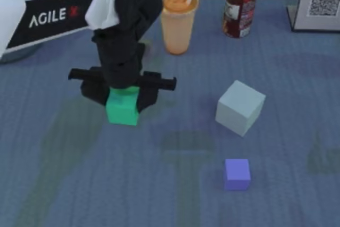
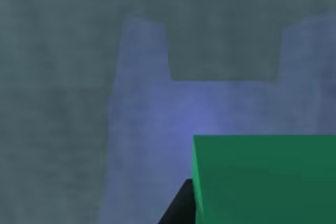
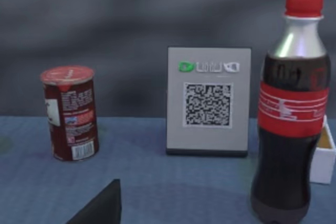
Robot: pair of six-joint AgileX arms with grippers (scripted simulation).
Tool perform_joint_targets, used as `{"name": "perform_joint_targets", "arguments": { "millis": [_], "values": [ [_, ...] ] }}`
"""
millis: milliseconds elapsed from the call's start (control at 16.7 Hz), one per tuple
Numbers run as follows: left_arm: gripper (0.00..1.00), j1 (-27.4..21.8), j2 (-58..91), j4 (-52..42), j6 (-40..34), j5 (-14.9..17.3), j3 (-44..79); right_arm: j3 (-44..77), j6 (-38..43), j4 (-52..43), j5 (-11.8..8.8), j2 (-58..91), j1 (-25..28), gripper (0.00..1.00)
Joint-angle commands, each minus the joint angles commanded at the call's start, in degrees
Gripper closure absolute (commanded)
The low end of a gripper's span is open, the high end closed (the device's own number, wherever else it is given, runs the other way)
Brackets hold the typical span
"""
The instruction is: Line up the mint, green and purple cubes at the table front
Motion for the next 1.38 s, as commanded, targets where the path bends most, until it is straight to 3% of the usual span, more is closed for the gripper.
{"name": "perform_joint_targets", "arguments": {
  "millis": [300,480,960,1380],
  "values": [
    [1.0,-13.25,0.4,-2.56,-21.09,-0.31,2.24,0.0,0.0,0.0,0.0,0.0,0.0,0.0],
    [1.0,-18.71,-0.18,-3.14,-28.08,-0.53,3.01,0.0,0.0,0.0,0.0,0.0,0.0,0.0],
    [1.0,-19.85,-0.08,-2.14,-29.52,-0.59,2.24,0.0,0.0,0.0,0.0,0.0,0.0,0.0],
    [1.0,-20.06,3.92,10.52,-29.61,-0.58,-6.04,0.0,0.0,0.0,0.0,0.0,0.0,0.0]
  ]
}}
